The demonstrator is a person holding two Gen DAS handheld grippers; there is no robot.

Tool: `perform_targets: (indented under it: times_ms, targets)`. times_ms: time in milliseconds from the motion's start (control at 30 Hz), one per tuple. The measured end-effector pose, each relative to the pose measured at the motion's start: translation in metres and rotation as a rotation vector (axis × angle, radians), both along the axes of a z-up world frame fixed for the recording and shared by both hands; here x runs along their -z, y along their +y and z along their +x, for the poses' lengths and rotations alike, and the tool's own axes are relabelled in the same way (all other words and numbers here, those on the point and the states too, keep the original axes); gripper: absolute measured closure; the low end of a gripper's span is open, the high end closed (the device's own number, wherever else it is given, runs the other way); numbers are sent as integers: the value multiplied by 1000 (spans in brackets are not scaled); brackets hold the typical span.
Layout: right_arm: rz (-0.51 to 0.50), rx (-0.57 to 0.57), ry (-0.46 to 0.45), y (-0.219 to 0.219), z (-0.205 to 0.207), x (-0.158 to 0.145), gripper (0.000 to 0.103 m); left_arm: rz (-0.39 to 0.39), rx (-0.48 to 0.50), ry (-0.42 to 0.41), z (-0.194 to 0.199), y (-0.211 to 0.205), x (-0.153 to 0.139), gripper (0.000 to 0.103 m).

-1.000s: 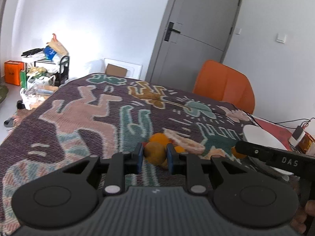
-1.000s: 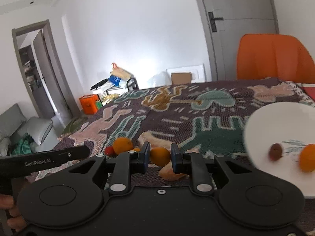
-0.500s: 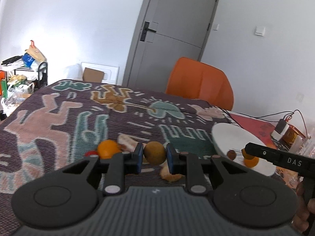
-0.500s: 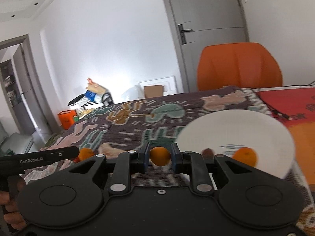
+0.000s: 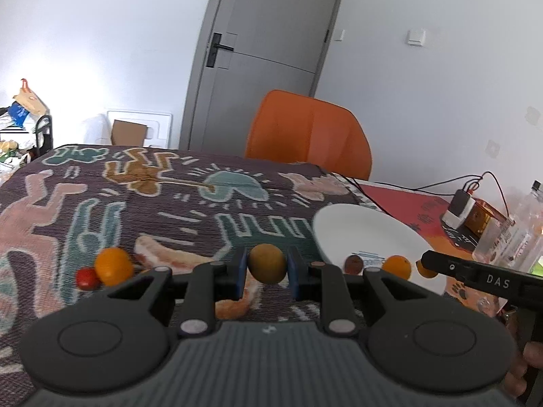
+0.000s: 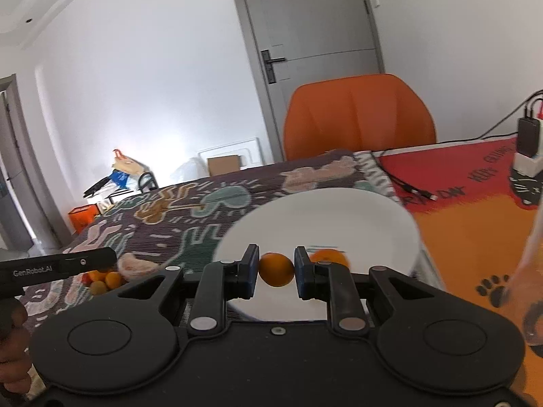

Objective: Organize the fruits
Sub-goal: 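Carry the small orange onto the plate and open the right gripper while the left drops the yellow fruit there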

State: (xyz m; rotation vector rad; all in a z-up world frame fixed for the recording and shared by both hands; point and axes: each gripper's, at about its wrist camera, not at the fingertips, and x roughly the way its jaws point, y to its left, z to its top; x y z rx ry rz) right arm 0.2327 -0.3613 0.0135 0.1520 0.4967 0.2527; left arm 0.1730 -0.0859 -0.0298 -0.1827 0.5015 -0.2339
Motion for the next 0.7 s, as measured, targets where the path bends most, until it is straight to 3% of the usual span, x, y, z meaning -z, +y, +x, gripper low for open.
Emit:
perform_targets:
  times_ms: [533,600,700]
  targets:
    - [7,92,16,-44,15,13,82,34,75,-1,13,-43,-2,80]
    - [3,106,3,-47,17,13,73,41,85,-1,15,-49,-2,80]
    - [2,130,-16,-51,16,10,71,46,101,-2,19,-56,-3,80]
